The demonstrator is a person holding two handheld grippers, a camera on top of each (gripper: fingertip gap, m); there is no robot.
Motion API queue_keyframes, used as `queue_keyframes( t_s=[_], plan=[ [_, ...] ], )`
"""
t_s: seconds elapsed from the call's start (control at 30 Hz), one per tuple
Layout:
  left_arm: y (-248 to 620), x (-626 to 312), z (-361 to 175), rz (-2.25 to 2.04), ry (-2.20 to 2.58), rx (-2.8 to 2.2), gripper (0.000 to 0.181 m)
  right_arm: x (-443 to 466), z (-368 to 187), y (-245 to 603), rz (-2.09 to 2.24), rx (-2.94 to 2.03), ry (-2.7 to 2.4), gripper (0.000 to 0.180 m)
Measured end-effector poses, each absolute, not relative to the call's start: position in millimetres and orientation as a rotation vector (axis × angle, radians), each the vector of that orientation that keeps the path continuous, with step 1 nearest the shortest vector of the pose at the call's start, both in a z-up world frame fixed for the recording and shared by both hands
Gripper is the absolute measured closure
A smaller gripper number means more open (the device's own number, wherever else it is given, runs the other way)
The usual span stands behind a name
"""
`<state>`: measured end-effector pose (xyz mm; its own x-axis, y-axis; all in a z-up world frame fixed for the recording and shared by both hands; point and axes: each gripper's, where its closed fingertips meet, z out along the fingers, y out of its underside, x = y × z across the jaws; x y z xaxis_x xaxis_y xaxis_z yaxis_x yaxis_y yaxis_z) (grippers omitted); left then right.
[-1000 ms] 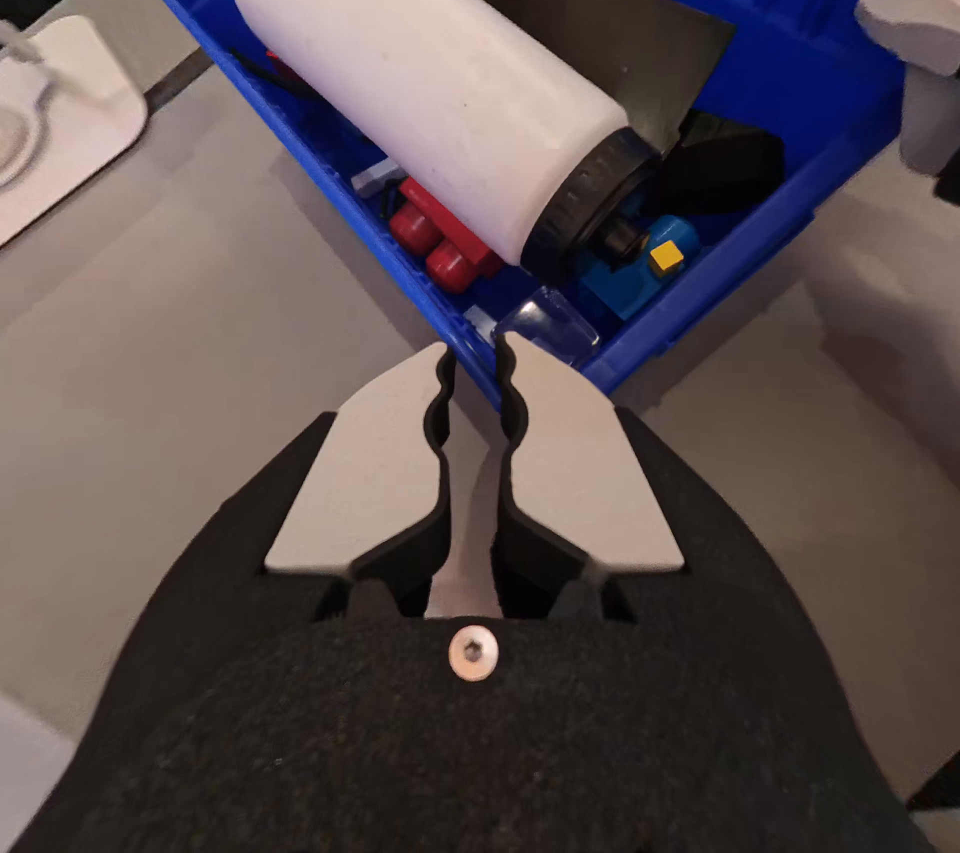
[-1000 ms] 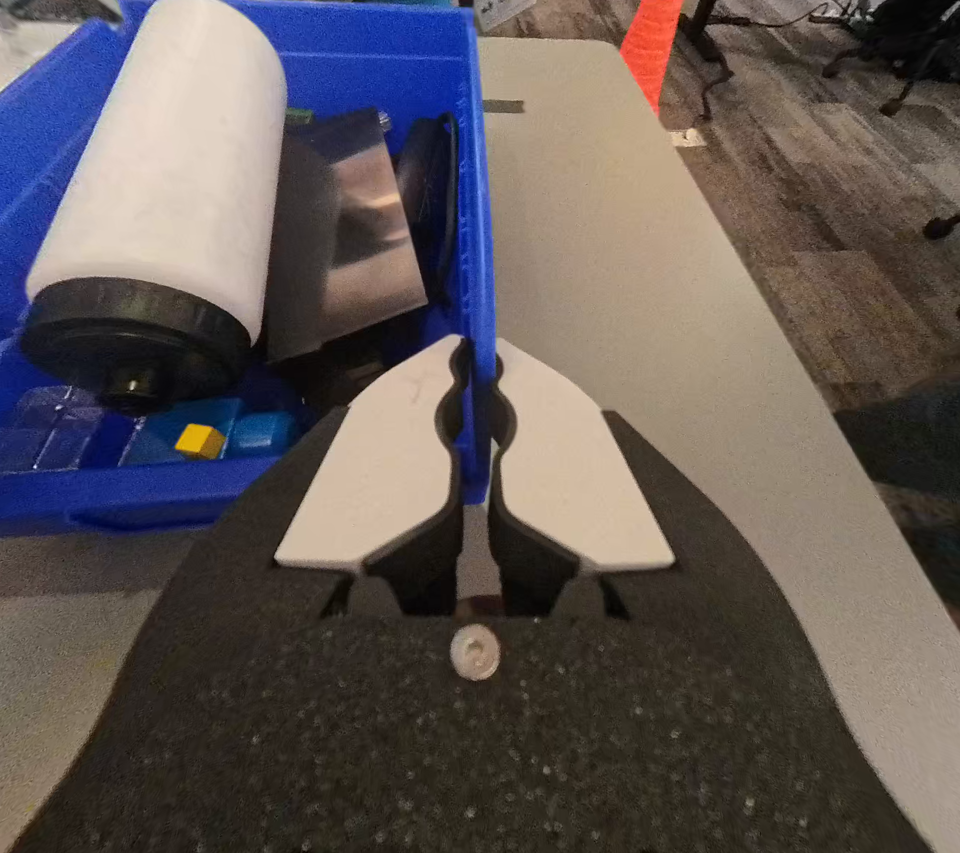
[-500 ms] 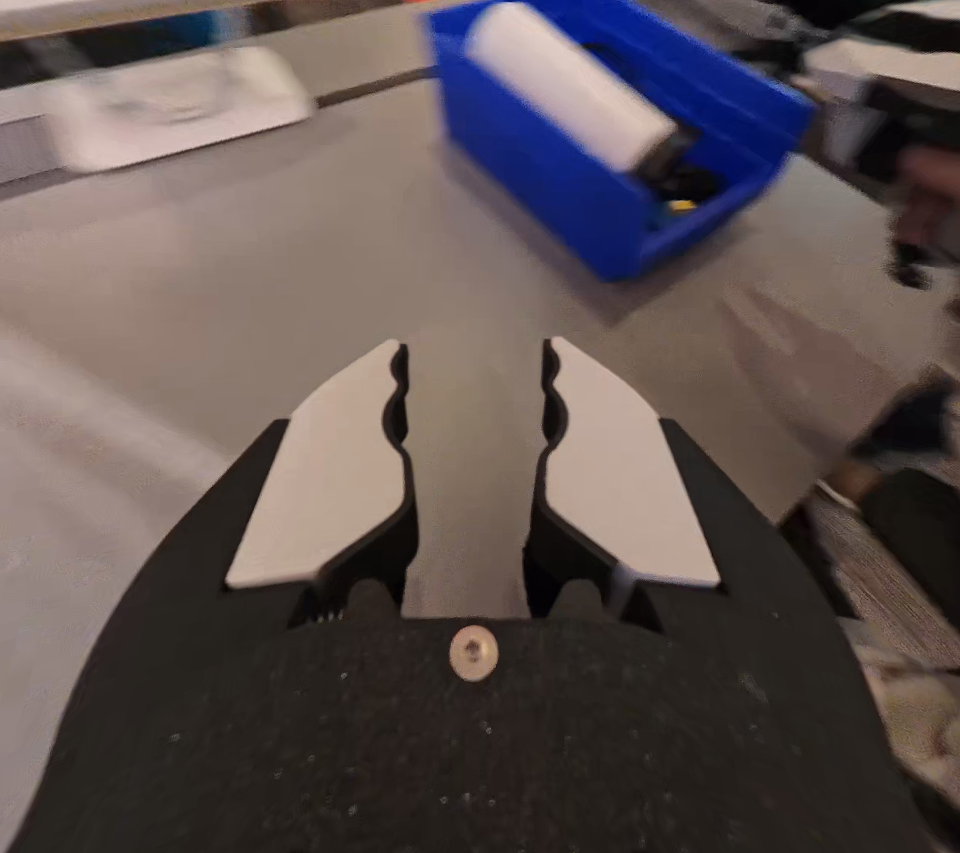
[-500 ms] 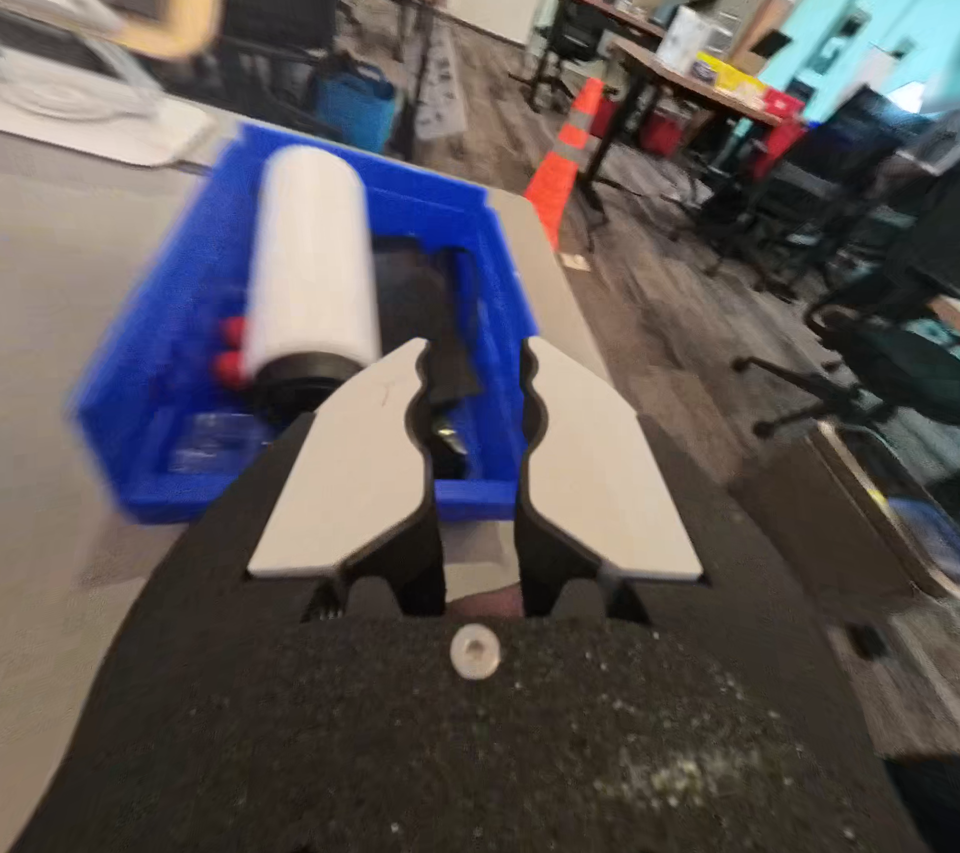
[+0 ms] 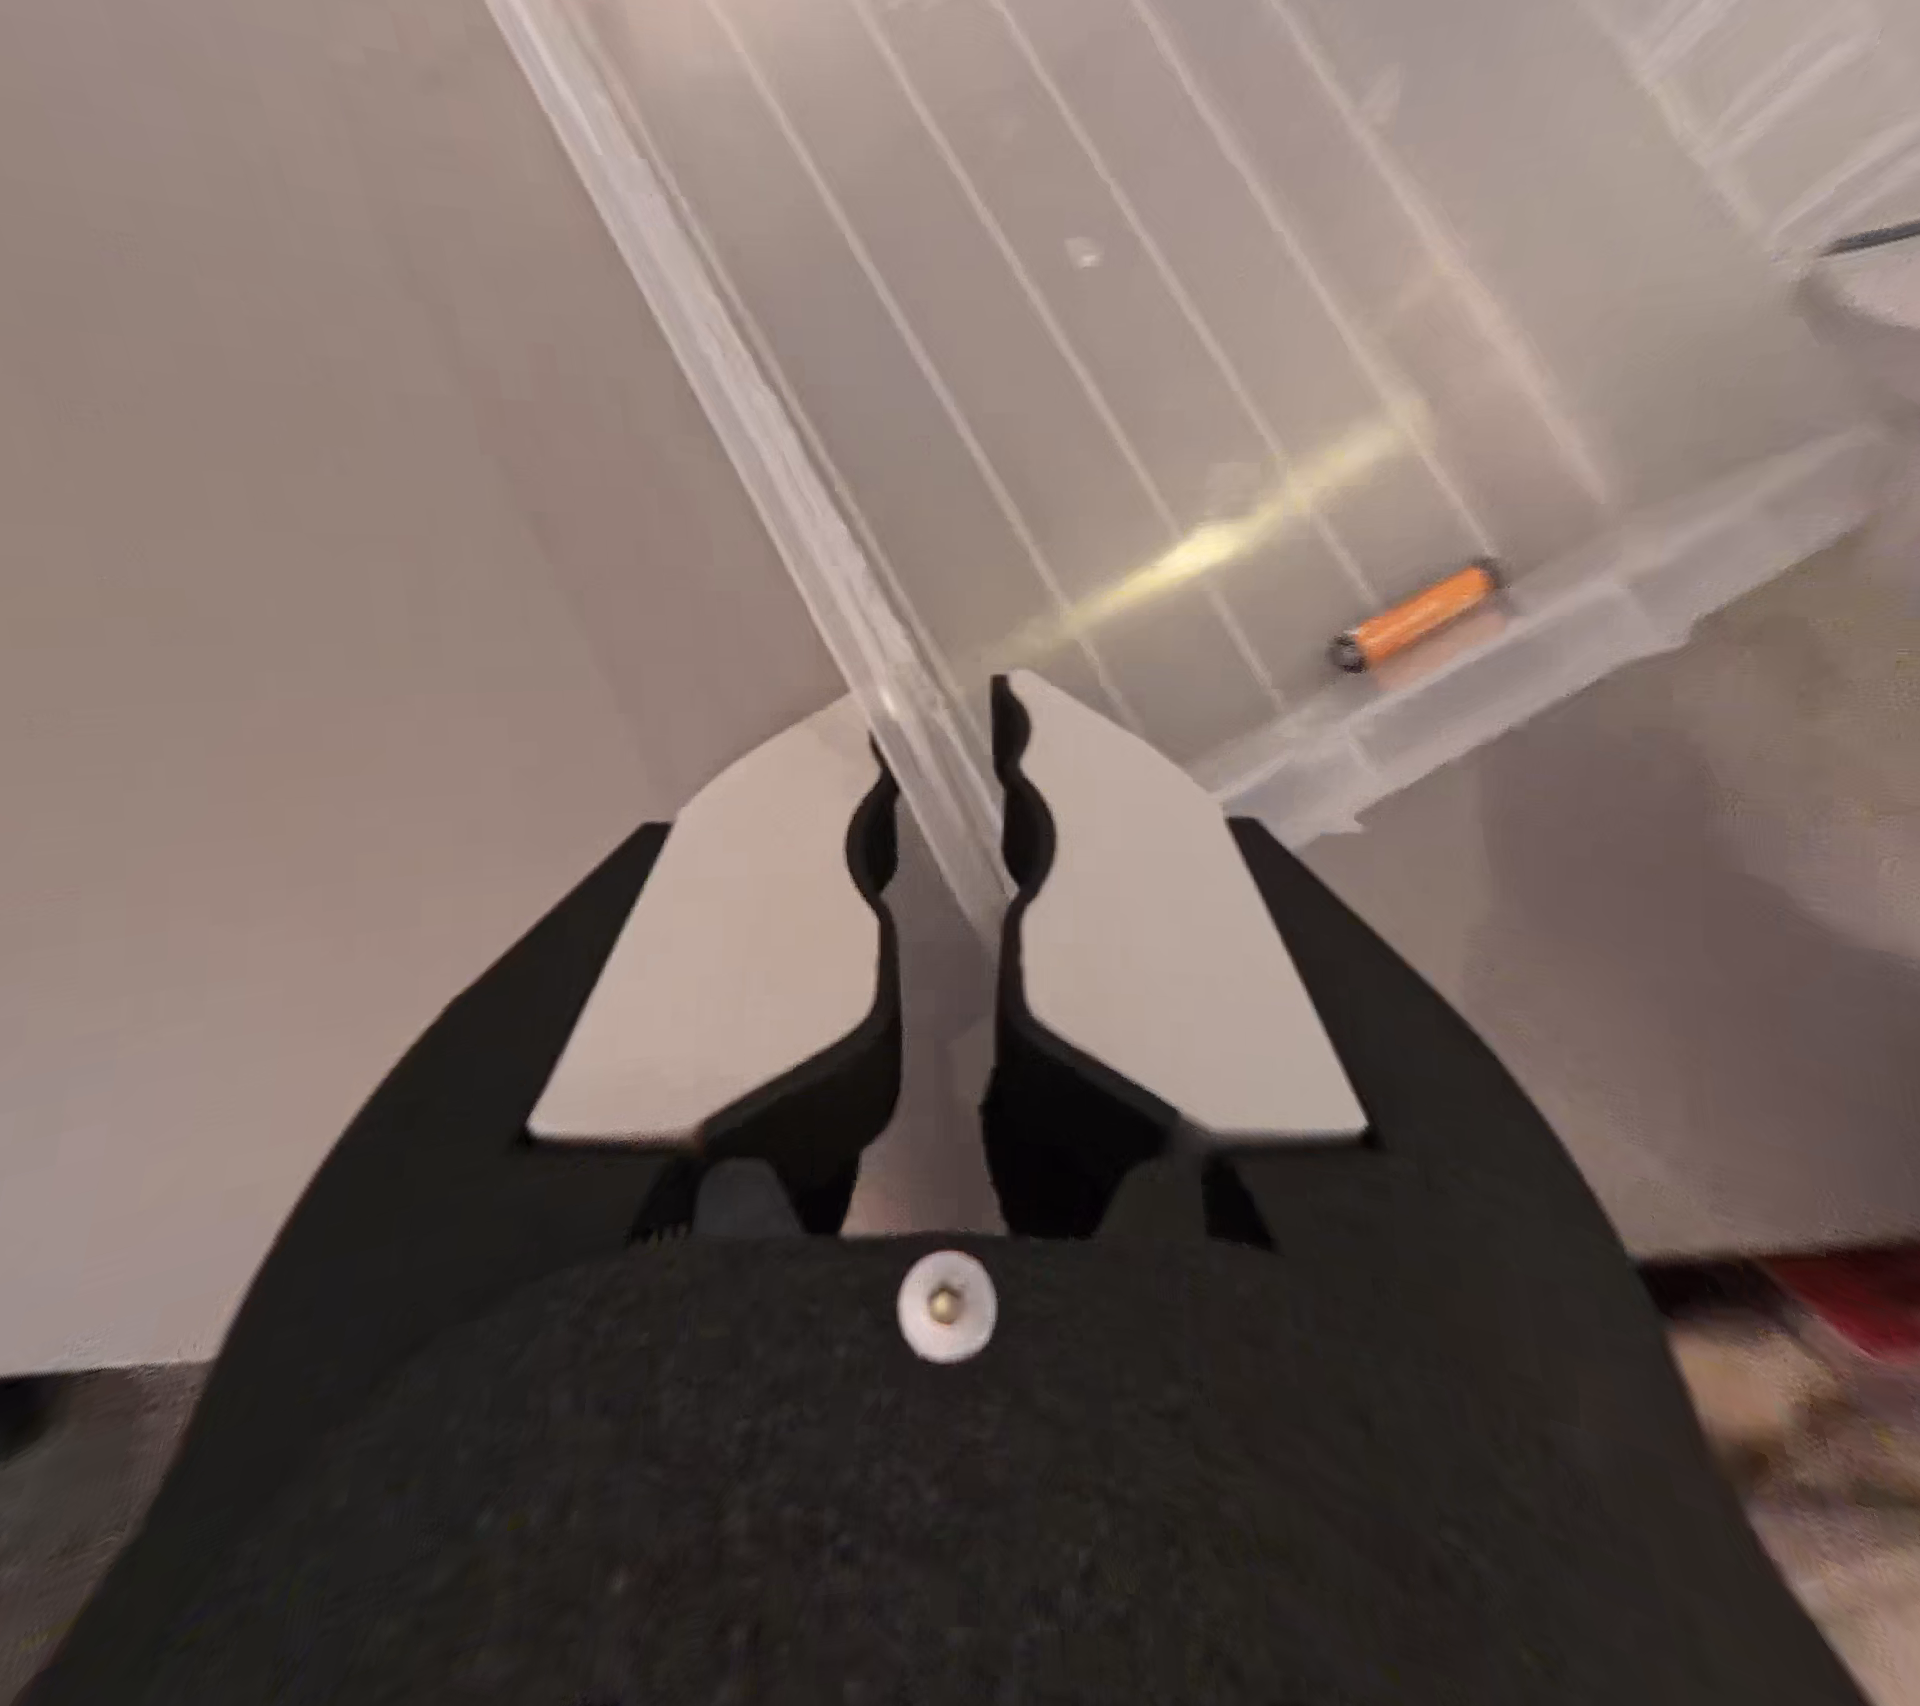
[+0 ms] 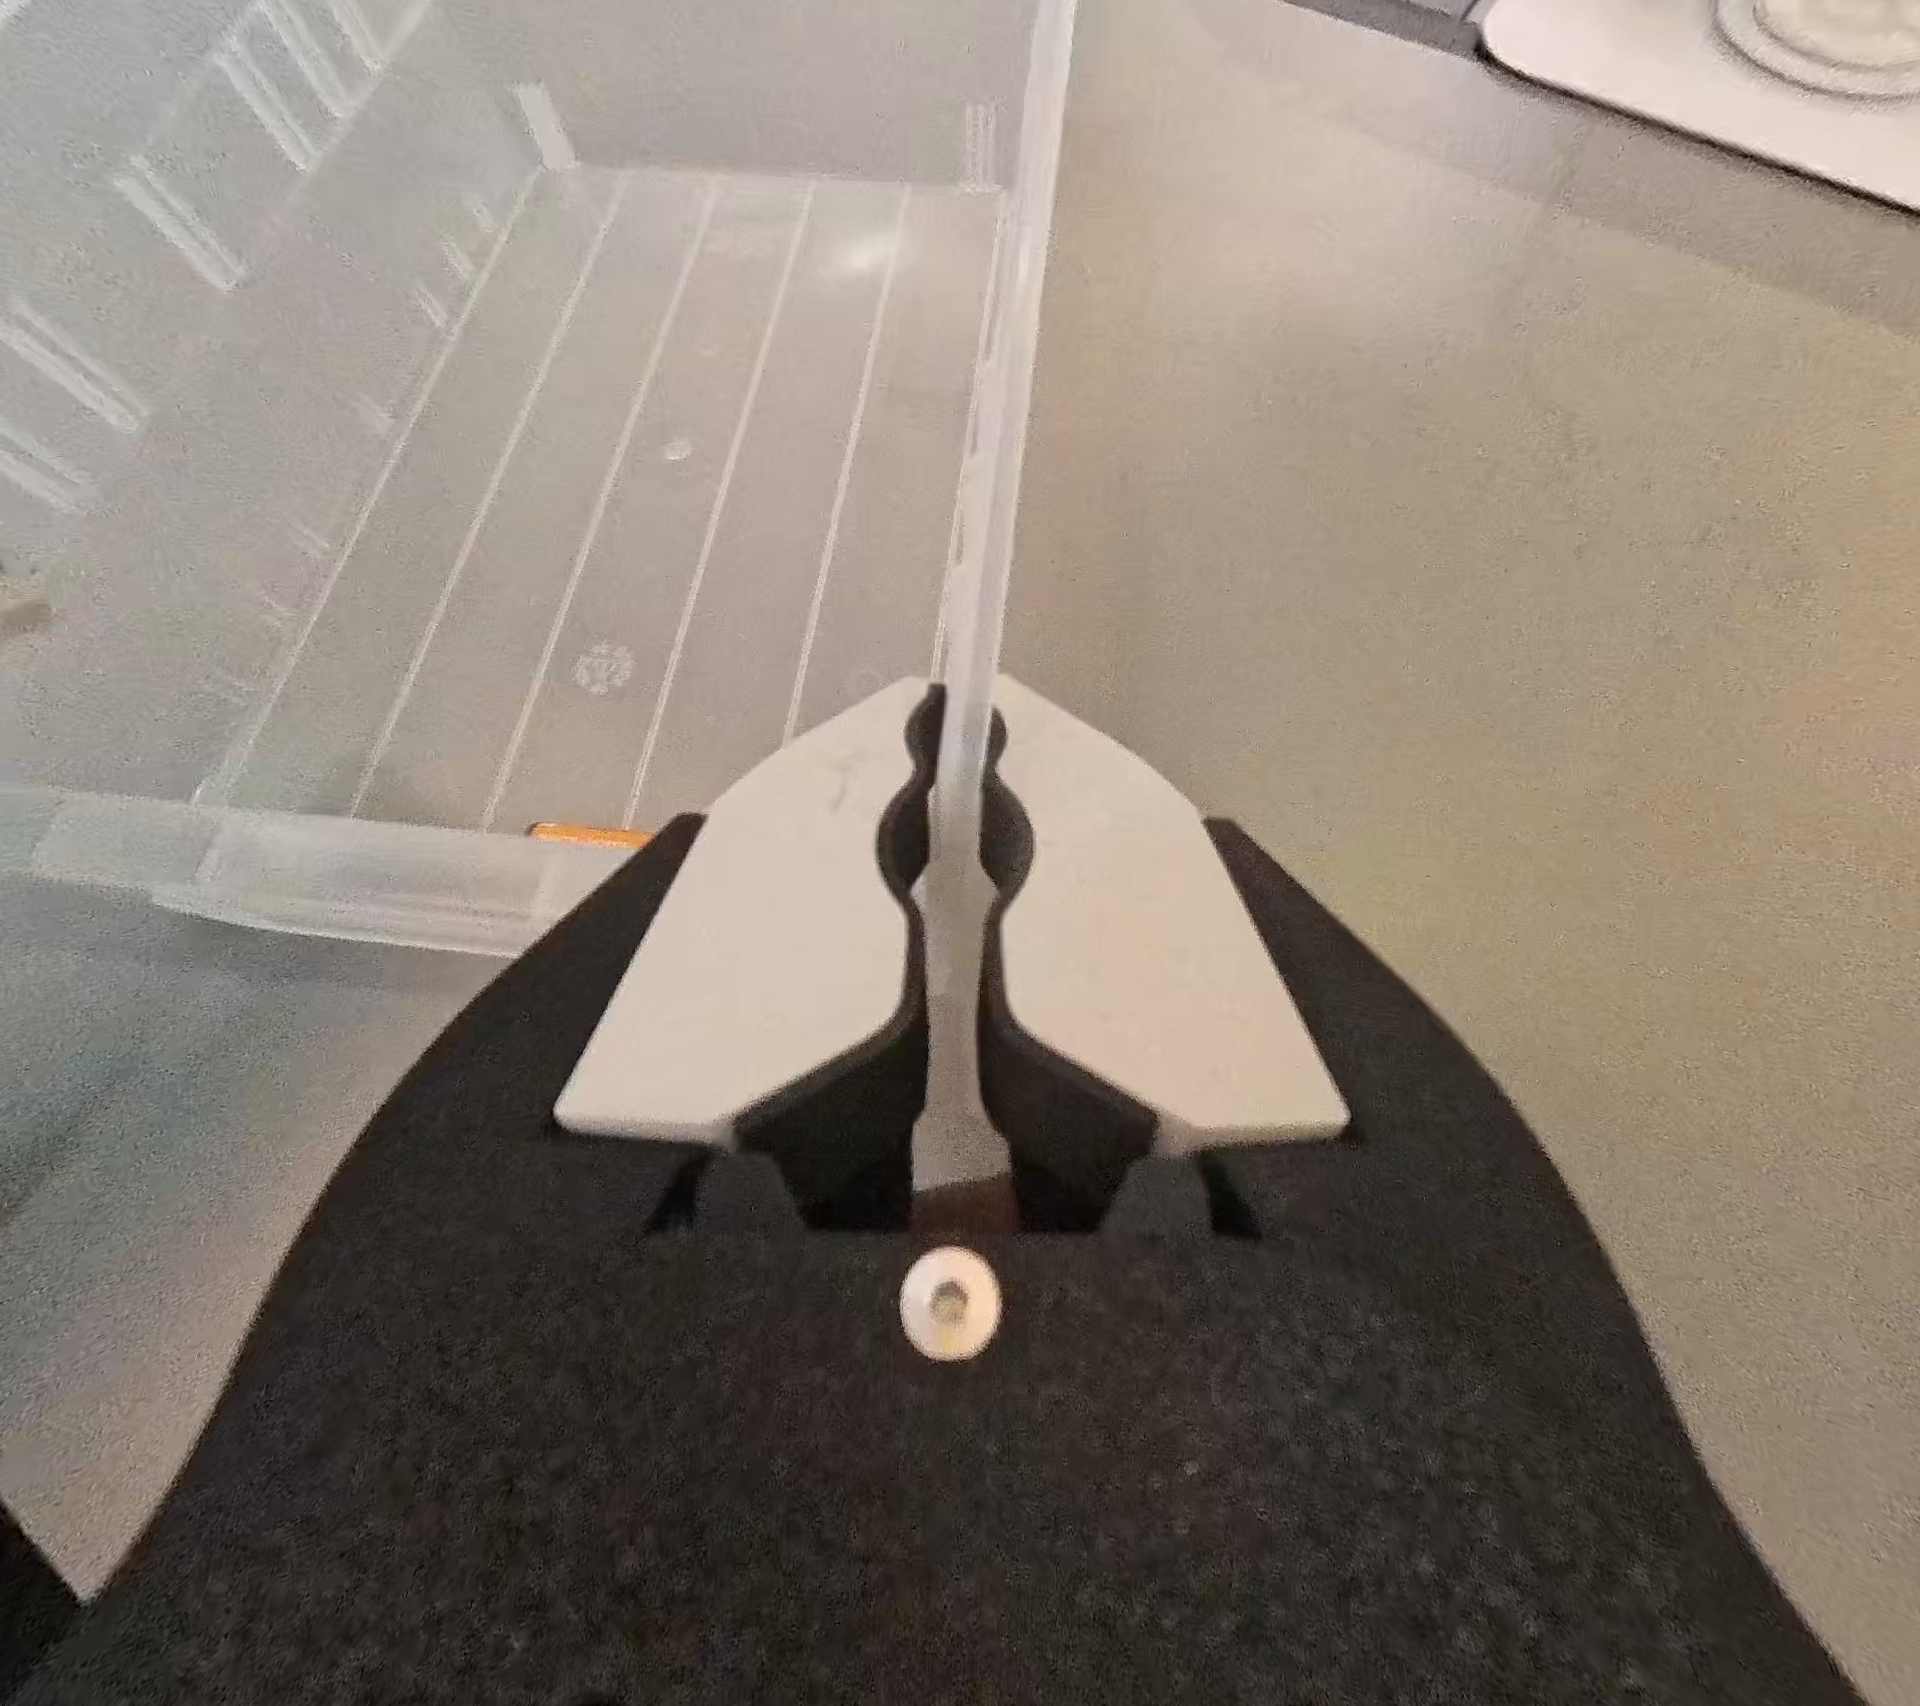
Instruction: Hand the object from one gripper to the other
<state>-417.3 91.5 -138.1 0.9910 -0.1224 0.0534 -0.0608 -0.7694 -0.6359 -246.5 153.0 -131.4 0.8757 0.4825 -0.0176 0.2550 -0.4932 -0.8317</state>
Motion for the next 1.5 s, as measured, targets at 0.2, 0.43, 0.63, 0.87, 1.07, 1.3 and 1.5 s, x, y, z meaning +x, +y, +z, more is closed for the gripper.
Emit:
queue_keyframes(
  t_s=[0.2,0.43,0.63,0.87,1.07,1.3,1.5],
  plan=[
    [154.2,-496.1,-81.5,0.084,0.111,-2.297,0.177,-310.2,-87.5,179.1,0.236,-1.927,-0.431,0.173],
    [205.2,-555.4,-100.8,0.114,0.192,-2.348,0.177,-366.9,-121.4,214.4,0.311,-2.034,-0.372,0.171],
    [222.1,-563.0,-140.4,-0.085,0.101,-2.373,0.177,-378.3,-135.0,207.5,0.422,-2.098,-0.51,0.158],
    [171.8,-546.1,-90.7,0.068,0.156,-2.291,0.132,-285.4,-115.1,130.5,0.609,-1.894,-0.867,0.147],
    [170.7,-466.0,-103.6,-0.124,0.251,-2.468,0.112,-164.1,-123.1,123.4,0.533,-1.866,-0.582,0.15],
    [210.4,-431.9,-168.7,-0.184,0.158,-2.865,0.103,-113.4,-115.2,137.4,0.477,-1.862,-0.485,0.15],
    [221.9,-427.3,-185.4,-0.197,0.044,-3.01,0.097,-98.7,-127.0,134.7,0.579,-1.945,-0.381,0.15]
  ],
)
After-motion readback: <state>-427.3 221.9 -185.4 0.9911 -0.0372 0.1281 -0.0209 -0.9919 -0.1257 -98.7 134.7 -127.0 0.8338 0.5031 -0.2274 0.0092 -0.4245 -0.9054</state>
